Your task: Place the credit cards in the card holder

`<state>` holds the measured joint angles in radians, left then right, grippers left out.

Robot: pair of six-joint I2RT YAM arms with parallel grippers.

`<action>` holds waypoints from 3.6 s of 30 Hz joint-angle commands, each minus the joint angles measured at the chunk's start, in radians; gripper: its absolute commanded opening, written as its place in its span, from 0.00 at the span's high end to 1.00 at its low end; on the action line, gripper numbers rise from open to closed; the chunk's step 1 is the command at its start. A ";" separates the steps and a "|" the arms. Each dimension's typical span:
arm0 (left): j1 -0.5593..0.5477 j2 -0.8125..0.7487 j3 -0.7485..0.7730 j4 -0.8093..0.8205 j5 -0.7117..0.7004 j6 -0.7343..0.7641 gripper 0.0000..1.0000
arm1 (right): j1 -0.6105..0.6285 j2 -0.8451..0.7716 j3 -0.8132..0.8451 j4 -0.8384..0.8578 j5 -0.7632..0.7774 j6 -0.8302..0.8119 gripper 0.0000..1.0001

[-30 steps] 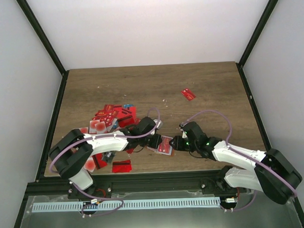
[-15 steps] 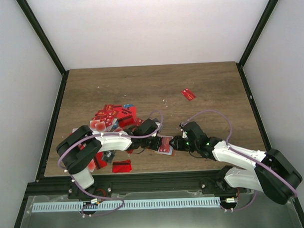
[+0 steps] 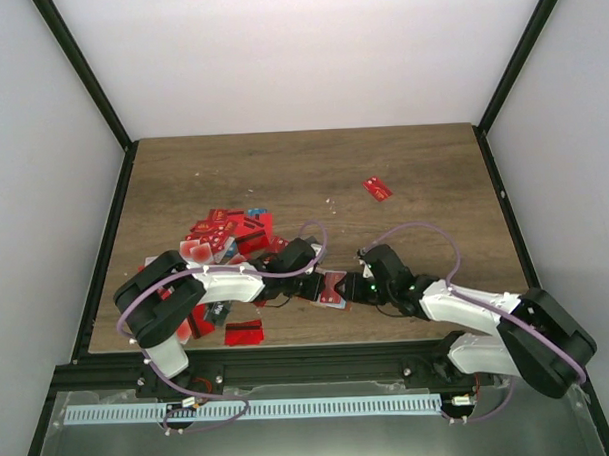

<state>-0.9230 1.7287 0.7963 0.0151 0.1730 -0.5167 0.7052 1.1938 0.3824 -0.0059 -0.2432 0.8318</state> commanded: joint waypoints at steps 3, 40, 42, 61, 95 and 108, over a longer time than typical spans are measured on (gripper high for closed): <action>-0.003 0.020 -0.025 -0.017 -0.019 0.006 0.96 | -0.001 0.035 -0.007 0.054 -0.013 0.015 0.58; -0.031 -0.066 -0.013 0.109 0.108 -0.123 0.96 | 0.000 -0.043 0.066 -0.033 -0.031 -0.033 0.60; -0.029 -0.109 -0.016 0.054 0.055 -0.112 0.96 | 0.000 -0.030 0.074 -0.026 -0.048 -0.034 0.60; 0.155 -0.578 -0.235 -0.313 -0.304 -0.087 0.59 | 0.101 0.243 0.298 0.088 -0.168 -0.061 0.61; 0.664 -0.207 -0.157 0.003 -0.004 0.003 0.42 | 0.025 0.999 1.106 -0.005 -0.202 -0.259 0.67; 0.666 -0.096 -0.108 0.028 0.011 0.005 0.43 | 0.025 1.064 1.148 -0.043 -0.173 -0.269 0.68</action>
<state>-0.2623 1.5940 0.6739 0.0284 0.1658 -0.5198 0.7322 2.2185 1.4807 -0.0231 -0.4324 0.5804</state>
